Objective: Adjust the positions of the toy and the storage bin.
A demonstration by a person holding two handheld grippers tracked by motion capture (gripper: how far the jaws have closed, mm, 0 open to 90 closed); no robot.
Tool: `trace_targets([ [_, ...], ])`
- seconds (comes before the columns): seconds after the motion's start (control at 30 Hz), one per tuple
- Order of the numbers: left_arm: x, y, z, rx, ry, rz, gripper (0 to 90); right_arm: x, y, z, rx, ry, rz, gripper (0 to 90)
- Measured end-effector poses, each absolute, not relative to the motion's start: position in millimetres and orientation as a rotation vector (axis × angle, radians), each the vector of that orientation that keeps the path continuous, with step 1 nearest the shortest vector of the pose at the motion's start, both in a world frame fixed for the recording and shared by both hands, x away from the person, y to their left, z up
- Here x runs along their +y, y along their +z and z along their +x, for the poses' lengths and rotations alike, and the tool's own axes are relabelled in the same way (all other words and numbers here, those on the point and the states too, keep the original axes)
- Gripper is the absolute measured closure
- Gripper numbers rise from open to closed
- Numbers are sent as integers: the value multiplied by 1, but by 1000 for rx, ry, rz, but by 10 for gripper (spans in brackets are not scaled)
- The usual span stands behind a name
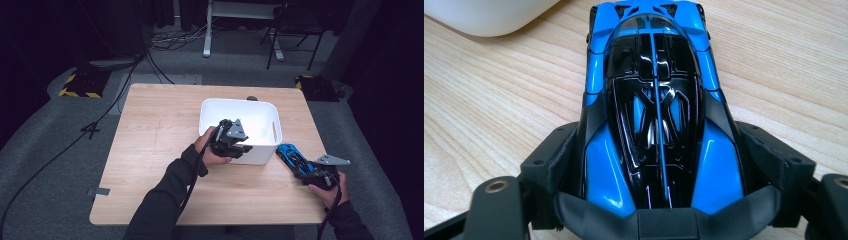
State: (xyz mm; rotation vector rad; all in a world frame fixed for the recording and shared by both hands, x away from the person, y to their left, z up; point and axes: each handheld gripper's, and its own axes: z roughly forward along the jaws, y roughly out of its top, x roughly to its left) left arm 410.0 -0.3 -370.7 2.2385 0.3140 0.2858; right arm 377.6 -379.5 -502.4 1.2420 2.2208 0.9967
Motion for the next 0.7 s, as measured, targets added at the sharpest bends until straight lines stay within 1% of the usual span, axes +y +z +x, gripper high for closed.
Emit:
trace_targets([
  [0.07, 3, -369, 407, 328, 324, 2228, 569, -379, -502, 378, 2220, 997, 1243, 241],
  [0.17, 12, -366, 404, 368, 335, 2187, 505, -380, -502, 378, 2221, 996, 1241, 241],
  [0.23, 18, -364, 403, 365, 341, 2179, 465, -380, -502, 378, 2220, 997, 1241, 241],
  [0.27, 21, -364, 402, 372, 348, 2183, 433, -380, -502, 378, 2220, 997, 1241, 241],
  [0.33, 25, -364, 401, 394, 373, 2193, 338, -379, -502, 378, 2220, 997, 1243, 241],
  [0.43, 33, -362, 400, 439, 391, 2166, 253, -380, -502, 378, 2220, 997, 1241, 241],
  [0.5, 39, -360, 398, 448, 397, 2162, 220, -380, -503, 378, 2220, 996, 1240, 241],
  [0.57, 43, -359, 397, 467, 411, 2142, 201, -380, -503, 378, 2220, 996, 1240, 241],
  [0.7, 52, -357, 396, 484, 417, 2161, 166, -380, -503, 378, 2220, 997, 1240, 241],
])
